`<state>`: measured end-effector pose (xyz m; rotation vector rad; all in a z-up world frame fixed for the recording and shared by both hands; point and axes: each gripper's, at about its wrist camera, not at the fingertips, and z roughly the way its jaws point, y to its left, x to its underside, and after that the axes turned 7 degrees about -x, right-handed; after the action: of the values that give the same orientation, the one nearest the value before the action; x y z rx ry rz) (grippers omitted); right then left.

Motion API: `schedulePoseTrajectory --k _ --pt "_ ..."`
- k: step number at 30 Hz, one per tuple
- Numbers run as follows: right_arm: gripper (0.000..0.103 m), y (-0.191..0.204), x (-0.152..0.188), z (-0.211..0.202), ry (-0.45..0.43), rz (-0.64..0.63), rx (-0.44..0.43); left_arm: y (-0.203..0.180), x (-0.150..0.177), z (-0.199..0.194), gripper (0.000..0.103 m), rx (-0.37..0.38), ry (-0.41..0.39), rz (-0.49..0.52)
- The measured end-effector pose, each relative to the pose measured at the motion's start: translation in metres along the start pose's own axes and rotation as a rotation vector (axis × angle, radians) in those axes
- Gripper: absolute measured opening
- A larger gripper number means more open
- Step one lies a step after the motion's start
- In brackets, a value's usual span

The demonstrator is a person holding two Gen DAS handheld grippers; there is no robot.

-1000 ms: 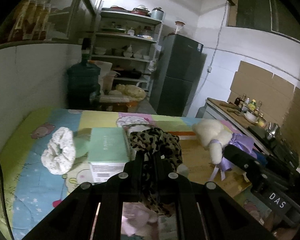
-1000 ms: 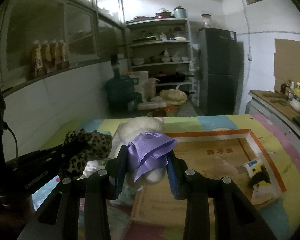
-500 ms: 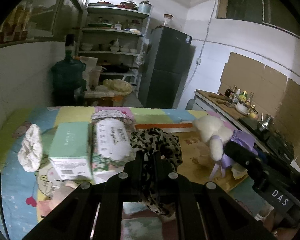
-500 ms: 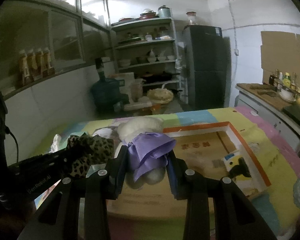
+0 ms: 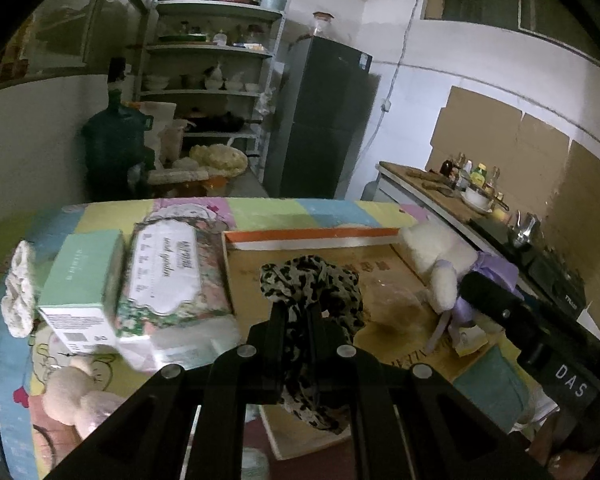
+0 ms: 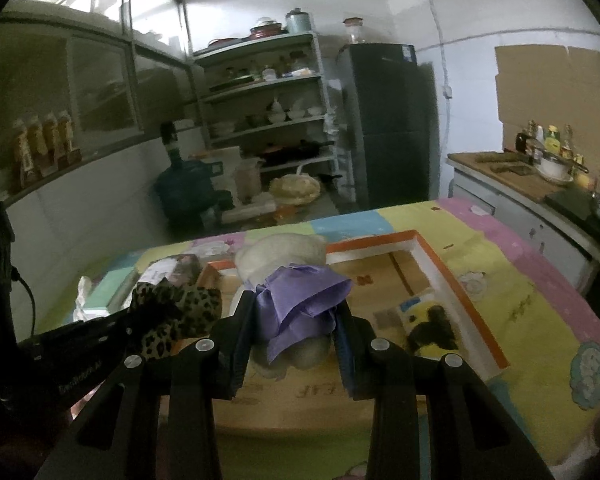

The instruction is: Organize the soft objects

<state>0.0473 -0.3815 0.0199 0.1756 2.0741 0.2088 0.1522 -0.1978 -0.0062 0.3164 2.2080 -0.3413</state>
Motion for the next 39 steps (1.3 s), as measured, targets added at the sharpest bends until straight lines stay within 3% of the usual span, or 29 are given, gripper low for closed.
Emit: schedulePoseTrajectory --k 15,39 --pt "0.037 -0.040 0.007 0.006 0.023 0.054 0.043 -0.029 0.011 0.026 0.009 0.008 0.061 0.026" --pt "0.038 -0.067 0.024 0.037 0.085 0.093 0.087 -0.042 0.031 0.065 0.009 0.019 0.171 0.047"
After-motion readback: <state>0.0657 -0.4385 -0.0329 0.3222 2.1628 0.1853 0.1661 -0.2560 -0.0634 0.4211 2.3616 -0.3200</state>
